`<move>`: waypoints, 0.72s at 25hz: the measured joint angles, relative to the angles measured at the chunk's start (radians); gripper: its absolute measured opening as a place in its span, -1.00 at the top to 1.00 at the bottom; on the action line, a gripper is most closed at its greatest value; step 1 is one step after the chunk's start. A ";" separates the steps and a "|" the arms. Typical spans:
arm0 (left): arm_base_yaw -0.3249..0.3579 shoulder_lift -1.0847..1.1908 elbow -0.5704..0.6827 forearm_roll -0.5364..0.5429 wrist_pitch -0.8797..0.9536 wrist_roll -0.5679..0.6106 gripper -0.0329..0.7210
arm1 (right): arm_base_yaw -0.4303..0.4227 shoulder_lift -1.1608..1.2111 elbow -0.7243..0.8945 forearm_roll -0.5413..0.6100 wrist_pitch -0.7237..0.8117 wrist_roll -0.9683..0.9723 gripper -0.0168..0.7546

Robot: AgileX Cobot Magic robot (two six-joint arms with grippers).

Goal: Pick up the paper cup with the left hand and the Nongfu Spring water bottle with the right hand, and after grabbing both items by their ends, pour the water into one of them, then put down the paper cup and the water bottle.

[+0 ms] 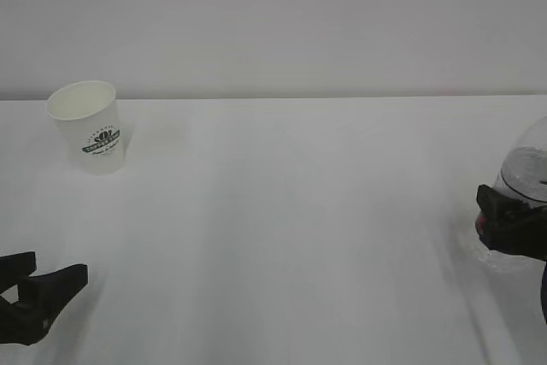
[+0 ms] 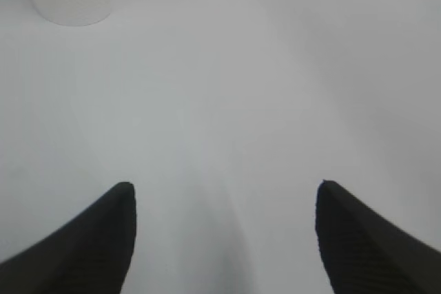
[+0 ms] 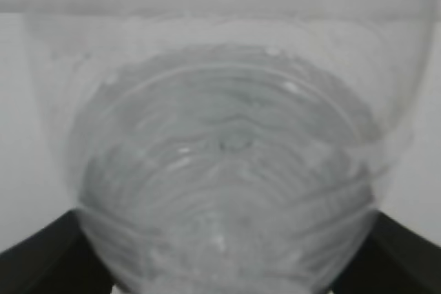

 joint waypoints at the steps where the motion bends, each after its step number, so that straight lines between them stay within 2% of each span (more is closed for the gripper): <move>1: 0.000 0.000 0.000 0.000 0.000 0.000 -0.65 | 0.000 0.002 -0.002 0.000 0.000 -0.009 -0.61; 6: 0.000 0.000 0.000 0.000 0.000 0.000 -0.65 | 0.000 0.004 -0.011 0.000 0.000 -0.042 -0.53; 13: 0.000 0.000 0.000 0.000 0.000 0.000 -0.64 | 0.000 0.004 -0.011 0.000 0.000 -0.046 -0.31; 18: 0.000 0.000 0.000 0.000 0.000 0.000 -0.62 | 0.000 0.004 -0.011 -0.018 0.000 -0.048 -0.29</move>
